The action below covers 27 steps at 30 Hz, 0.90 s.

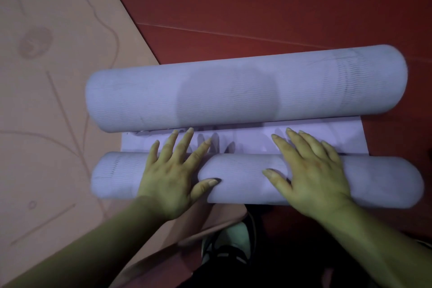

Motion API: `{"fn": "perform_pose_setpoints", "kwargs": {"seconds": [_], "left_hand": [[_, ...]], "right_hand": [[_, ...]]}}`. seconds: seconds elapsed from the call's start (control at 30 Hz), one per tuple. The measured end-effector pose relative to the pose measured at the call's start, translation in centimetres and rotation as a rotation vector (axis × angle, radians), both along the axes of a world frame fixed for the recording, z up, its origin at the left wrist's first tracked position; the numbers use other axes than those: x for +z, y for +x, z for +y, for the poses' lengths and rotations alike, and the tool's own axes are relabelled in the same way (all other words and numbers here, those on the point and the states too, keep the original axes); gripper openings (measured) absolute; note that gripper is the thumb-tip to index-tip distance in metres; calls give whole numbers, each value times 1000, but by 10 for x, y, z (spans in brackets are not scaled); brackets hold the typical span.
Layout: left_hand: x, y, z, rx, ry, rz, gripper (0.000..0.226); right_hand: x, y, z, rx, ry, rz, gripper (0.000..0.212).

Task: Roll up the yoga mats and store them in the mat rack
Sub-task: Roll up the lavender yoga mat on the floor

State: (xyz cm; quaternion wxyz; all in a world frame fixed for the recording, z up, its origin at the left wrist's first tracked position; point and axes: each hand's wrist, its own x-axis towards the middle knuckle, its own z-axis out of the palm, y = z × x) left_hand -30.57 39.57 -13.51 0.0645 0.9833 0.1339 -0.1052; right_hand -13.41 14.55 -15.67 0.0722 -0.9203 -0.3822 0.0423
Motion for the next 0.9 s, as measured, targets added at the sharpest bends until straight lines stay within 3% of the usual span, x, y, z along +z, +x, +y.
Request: {"fn": "perform_pose_setpoints", "kwargs": {"seconds": [0.33, 0.9], "left_hand": [[-3, 15, 10, 27, 14, 55, 83], [-3, 42, 24, 46, 31, -25, 87]], "right_hand": [[0, 14, 11, -33, -16, 21, 78], [-1, 38, 26, -64, 79, -1, 75]]}}
